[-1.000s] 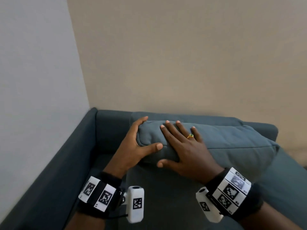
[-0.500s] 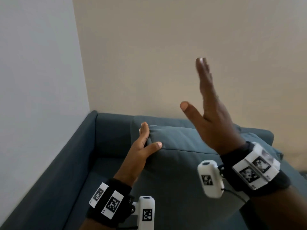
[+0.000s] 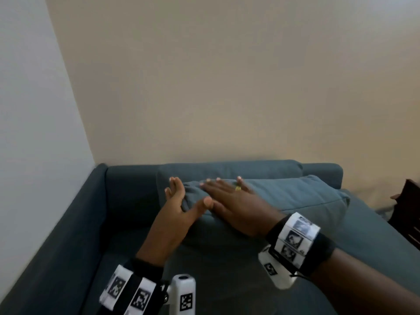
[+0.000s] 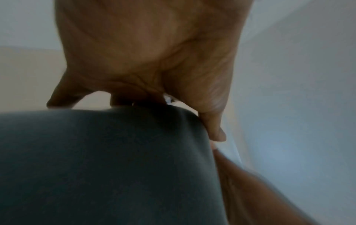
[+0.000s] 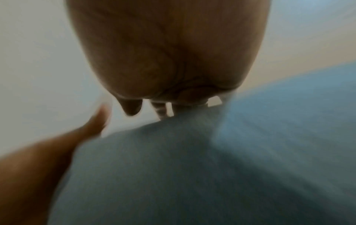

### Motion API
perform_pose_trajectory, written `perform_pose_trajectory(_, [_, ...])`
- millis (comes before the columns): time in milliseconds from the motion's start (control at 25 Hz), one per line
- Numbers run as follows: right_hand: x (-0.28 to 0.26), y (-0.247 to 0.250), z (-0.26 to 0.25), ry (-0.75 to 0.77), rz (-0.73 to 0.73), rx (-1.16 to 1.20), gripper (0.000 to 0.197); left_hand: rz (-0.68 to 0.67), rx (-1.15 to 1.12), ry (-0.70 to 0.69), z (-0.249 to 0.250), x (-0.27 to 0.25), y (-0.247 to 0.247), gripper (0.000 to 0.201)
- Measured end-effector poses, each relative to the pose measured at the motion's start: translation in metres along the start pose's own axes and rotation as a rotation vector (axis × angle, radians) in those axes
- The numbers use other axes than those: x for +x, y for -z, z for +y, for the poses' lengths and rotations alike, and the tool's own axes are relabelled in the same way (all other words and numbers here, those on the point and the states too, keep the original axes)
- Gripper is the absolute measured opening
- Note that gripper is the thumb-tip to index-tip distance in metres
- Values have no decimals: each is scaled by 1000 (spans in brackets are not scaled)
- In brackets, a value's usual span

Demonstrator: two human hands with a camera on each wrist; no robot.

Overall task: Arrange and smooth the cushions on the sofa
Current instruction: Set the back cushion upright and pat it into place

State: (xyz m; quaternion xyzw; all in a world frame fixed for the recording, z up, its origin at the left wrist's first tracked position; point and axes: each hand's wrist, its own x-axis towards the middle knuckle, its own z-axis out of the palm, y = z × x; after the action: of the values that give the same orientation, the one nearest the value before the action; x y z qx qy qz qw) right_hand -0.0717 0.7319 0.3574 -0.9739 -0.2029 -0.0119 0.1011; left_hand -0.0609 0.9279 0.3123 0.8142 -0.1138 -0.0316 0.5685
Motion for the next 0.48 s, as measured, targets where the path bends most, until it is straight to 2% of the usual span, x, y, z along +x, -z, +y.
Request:
perform_pose_trajectory(40, [0, 15, 12, -8, 173, 109, 57, 11, 55, -13, 2, 0, -1, 145])
perform_pose_trajectory(80, [-3, 28, 19, -48, 419, 227, 56, 38, 66, -13, 5, 2, -1, 146])
perform_pose_trajectory(120, [-6, 32, 24, -91, 548, 270, 55, 70, 73, -7, 8, 4, 1, 145])
perform_pose_trajectory(160, [-12, 30, 27, -106, 506, 191, 57, 93, 97, 8, 11, 7, 0, 145])
perform_pose_trajectory(200, [-14, 19, 32, -86, 316, 53, 60, 104, 145, 33, 13, 11, -3, 147])
perform_pose_trajectory(240, [-18, 8, 39, -66, 42, -22, 62, 96, 211, 60, 15, 13, -7, 149])
perform_pose_trajectory(280, [-23, 7, 48, -41, -69, -19, 64, 81, 272, 81, 17, 14, -12, 148])
perform_pose_trajectory(320, [-25, 17, 62, -52, 22, 39, 65, 93, 297, 95, 20, 14, -15, 145])
perform_pose_trajectory(360, [-26, 34, 73, -78, 304, 149, 64, 123, 299, 105, 24, 15, -18, 144])
perform_pose_trajectory(400, [-28, 42, 85, -128, 490, 206, 63, 144, 313, 124, 30, 16, -19, 144])
perform_pose_trajectory(440, [-31, 45, 85, -157, 509, 194, 63, 151, 352, 149, 34, 17, -17, 146])
perform_pose_trajectory(480, [-35, 35, 86, -127, 365, 79, 67, 140, 424, 179, 38, 20, -17, 148])
